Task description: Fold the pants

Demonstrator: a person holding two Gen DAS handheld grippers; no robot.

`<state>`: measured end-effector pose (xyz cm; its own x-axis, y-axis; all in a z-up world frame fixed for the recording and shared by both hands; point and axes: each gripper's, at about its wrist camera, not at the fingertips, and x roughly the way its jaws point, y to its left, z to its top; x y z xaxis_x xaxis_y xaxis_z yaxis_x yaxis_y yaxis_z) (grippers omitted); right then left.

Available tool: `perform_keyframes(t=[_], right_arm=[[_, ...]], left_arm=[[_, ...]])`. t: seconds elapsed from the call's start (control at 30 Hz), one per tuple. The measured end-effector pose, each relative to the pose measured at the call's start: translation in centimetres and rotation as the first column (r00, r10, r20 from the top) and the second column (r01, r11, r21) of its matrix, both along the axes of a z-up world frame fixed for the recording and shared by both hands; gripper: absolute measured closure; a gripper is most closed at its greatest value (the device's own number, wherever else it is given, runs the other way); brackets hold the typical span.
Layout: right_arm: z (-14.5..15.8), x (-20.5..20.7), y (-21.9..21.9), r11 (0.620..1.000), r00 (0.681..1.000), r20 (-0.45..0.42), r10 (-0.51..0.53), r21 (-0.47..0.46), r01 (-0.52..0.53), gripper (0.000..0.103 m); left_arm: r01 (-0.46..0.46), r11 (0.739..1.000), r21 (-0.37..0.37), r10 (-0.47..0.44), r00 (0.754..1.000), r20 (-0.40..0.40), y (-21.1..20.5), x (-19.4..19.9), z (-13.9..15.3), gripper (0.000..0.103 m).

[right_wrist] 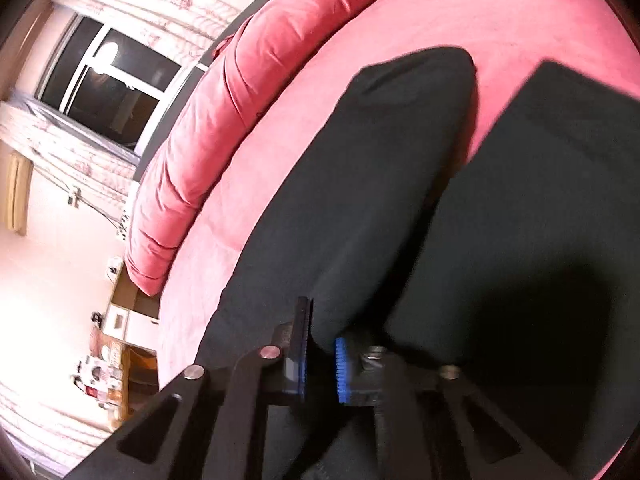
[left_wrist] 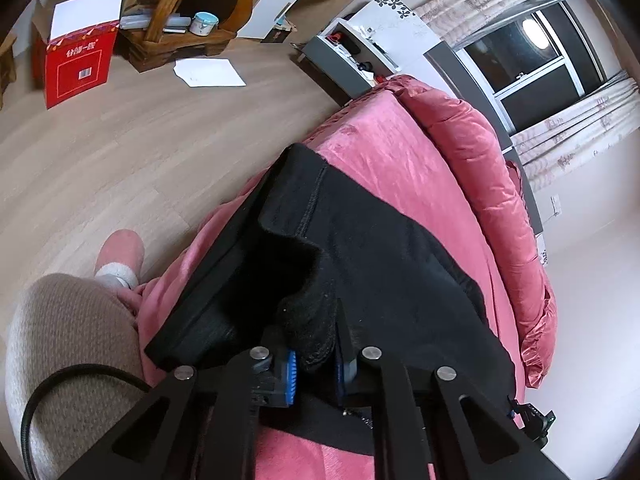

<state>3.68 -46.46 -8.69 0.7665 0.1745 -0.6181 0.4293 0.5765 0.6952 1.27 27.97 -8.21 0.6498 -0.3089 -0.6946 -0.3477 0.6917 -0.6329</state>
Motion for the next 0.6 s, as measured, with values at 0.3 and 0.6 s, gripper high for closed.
perform_keyframes(t=[0.3, 0.6], right_arm=[[8.3, -3.2, 2.4, 0.976, 0.989, 0.107, 0.1, -0.203, -0.076, 0.094], [4.0, -8.7, 4.0, 0.975, 0.994, -0.024, 0.104, -0.195, -0.106, 0.094]], left_arm=[[-0.016, 0.997, -0.072, 0.024, 0.993, 0.116, 2.3, -0.5, 4.3, 0.096], [0.013, 1.0, 0.027, -0.012, 0.999, -0.046, 2.8, -1.6, 1.5, 0.096]])
